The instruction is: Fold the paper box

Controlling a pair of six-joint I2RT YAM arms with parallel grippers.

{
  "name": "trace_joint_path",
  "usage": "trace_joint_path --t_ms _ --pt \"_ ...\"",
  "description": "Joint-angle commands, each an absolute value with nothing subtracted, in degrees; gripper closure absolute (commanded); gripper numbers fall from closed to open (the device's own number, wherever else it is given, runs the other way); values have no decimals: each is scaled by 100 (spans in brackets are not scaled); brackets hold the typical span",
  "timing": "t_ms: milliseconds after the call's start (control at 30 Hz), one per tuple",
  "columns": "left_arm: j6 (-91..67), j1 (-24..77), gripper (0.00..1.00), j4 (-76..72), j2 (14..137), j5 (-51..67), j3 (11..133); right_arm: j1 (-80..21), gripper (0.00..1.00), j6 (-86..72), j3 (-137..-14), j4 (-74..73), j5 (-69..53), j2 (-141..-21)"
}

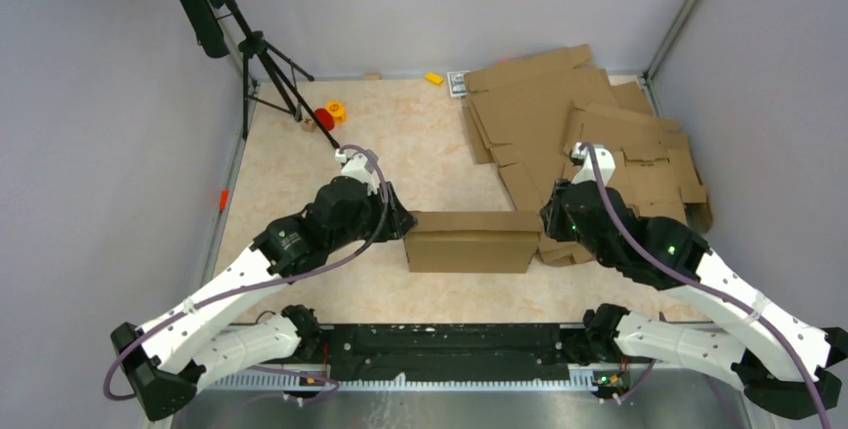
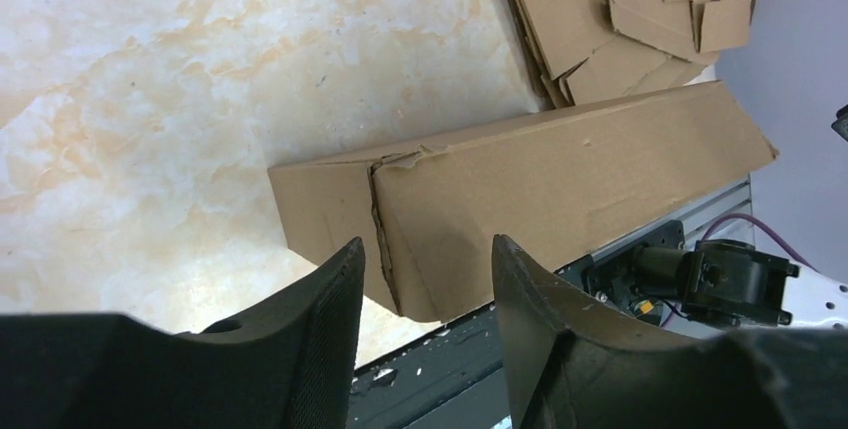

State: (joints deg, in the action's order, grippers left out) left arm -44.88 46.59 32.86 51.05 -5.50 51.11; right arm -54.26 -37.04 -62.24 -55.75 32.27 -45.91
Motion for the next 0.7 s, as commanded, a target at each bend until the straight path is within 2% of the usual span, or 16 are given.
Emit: trace_joint_path --t_ms 0,100,233,300,567,667 --pt "-4316 4667 48 3496 5102 -600 5292 -5468 78 -3778 -5879 -5559 3082 -4630" --pt "-4308 4667 50 3599 5021 -633 5332 -5469 80 -3959 -5493 -5490 2883 -4607" --pt "-4316 4667 71 3796 4817 -690 5518 -5462 84 -4079 -5221 -5446 2817 -4551" --pt "-4324 4667 78 3850 4791 -622 5608 -5467 85 -4075 -5226 -5429 2830 -4528" --pt "-4269 4667 83 4033 4851 -622 5975 -5467 85 -3982 -5353 -5428 2857 -4647" --pt "-4274 4667 100 3868 4813 -454 5969 -5472 85 -3981 -5346 -5406 2856 -4634"
